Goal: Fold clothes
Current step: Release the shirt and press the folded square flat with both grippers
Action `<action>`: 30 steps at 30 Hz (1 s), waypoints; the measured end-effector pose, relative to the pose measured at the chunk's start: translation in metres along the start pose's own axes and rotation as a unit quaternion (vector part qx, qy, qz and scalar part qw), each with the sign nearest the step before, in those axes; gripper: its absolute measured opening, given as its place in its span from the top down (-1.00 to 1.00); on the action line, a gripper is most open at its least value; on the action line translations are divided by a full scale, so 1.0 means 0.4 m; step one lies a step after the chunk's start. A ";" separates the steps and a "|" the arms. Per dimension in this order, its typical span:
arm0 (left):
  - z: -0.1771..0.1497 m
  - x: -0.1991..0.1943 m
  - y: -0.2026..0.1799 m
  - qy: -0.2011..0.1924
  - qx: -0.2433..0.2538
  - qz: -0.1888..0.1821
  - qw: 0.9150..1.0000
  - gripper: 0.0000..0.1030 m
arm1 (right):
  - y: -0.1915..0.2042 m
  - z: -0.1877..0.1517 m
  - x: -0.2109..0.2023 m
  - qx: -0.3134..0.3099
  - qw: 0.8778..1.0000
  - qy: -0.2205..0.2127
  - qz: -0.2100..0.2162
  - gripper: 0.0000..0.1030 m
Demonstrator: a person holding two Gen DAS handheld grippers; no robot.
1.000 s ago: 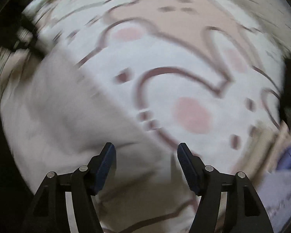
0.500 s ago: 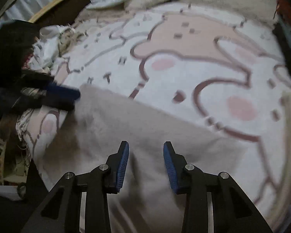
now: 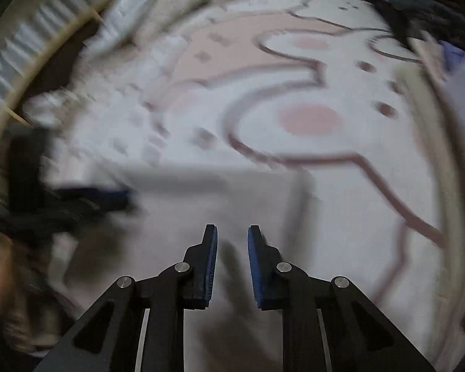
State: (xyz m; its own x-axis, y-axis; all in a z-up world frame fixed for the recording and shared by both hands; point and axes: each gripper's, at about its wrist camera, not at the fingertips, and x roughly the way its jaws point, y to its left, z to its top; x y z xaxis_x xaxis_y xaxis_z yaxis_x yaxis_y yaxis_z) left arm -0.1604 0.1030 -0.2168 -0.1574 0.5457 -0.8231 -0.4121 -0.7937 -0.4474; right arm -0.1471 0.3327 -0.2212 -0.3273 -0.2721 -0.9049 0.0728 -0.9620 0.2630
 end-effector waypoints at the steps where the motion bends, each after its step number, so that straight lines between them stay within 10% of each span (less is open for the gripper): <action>1: -0.012 -0.017 0.002 -0.007 -0.001 0.000 1.000 0.44 | -0.035 -0.007 -0.008 0.029 0.999 -0.003 -0.020 0.63; 9: -0.223 -0.179 -0.087 -0.035 0.078 -0.007 0.996 0.44 | 0.094 -0.123 -0.151 -0.030 0.998 -0.059 0.020 0.63; 17: -0.388 -0.128 -0.089 -0.019 0.084 0.039 0.996 0.44 | 0.286 -0.261 -0.051 -0.075 0.992 -0.021 0.099 0.64; 26: -0.447 -0.159 -0.018 -0.050 0.065 0.031 0.996 0.44 | 0.119 -0.347 -0.082 0.015 0.996 -0.040 0.080 0.64; 30: -0.469 -0.189 -0.028 -0.068 0.101 0.094 0.988 0.44 | 0.070 -0.373 -0.113 0.039 0.996 -0.057 0.062 0.64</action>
State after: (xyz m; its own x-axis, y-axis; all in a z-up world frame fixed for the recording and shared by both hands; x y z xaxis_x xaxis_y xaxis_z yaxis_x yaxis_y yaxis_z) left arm 0.0244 0.0204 -0.2150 -0.3621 0.4356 -0.8241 -0.5323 -0.8224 -0.2008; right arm 0.0103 0.3150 -0.2227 -0.4248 -0.3800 -0.8217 0.0475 -0.9157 0.3989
